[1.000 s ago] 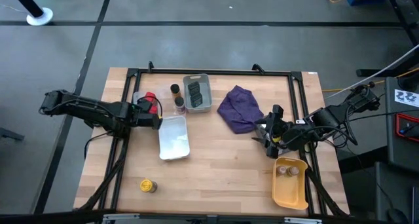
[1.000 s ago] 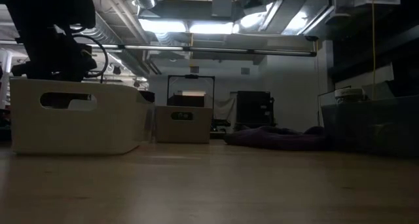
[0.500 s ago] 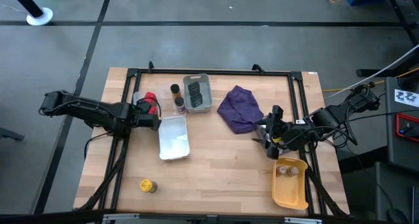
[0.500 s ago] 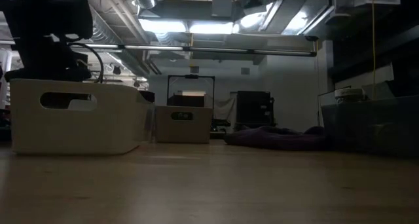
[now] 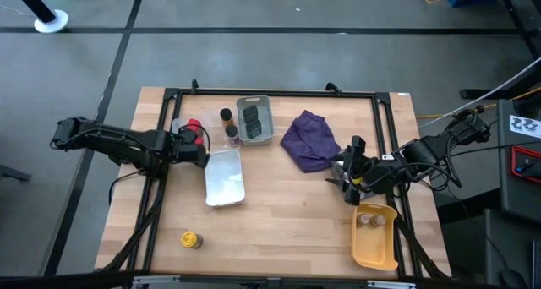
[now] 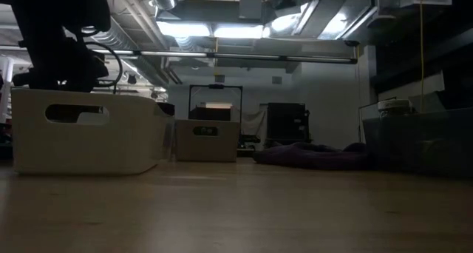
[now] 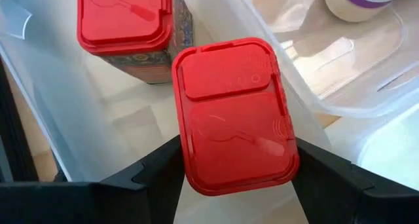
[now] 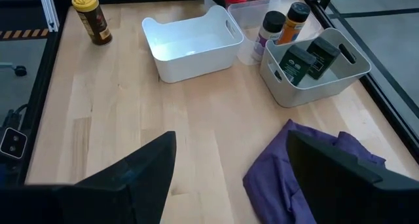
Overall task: Sort spices by type
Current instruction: Put the red seasoning can into the transparent bin
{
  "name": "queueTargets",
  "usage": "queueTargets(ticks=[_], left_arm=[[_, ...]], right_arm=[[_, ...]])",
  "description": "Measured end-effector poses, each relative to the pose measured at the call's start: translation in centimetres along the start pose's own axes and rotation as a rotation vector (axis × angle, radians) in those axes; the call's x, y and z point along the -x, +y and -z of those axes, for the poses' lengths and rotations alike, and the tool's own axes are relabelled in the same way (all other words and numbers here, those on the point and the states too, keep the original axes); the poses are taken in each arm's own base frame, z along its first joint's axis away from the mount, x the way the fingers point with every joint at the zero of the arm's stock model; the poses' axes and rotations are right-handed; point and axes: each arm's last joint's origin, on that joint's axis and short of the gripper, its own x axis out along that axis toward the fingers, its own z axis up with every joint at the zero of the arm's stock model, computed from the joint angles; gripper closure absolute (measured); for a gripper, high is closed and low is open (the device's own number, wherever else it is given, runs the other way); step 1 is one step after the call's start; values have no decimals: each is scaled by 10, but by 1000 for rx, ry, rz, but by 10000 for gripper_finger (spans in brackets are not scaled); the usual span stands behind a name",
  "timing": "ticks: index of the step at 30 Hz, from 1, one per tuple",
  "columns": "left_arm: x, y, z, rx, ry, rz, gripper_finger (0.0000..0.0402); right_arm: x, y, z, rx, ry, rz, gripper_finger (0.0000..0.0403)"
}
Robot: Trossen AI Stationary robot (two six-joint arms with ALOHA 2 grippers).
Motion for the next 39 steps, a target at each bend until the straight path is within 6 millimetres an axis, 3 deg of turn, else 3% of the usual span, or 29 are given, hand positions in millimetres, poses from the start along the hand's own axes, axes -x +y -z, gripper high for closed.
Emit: queueTargets(ticks=[13, 39], left_arm=[[1, 3, 2, -49, 51, -15, 162], [1, 3, 2, 74, 52, -15, 162]], right_arm=[[0, 0, 0, 0, 0, 0, 116], [0, -1, 2, 11, 16, 7, 116]])
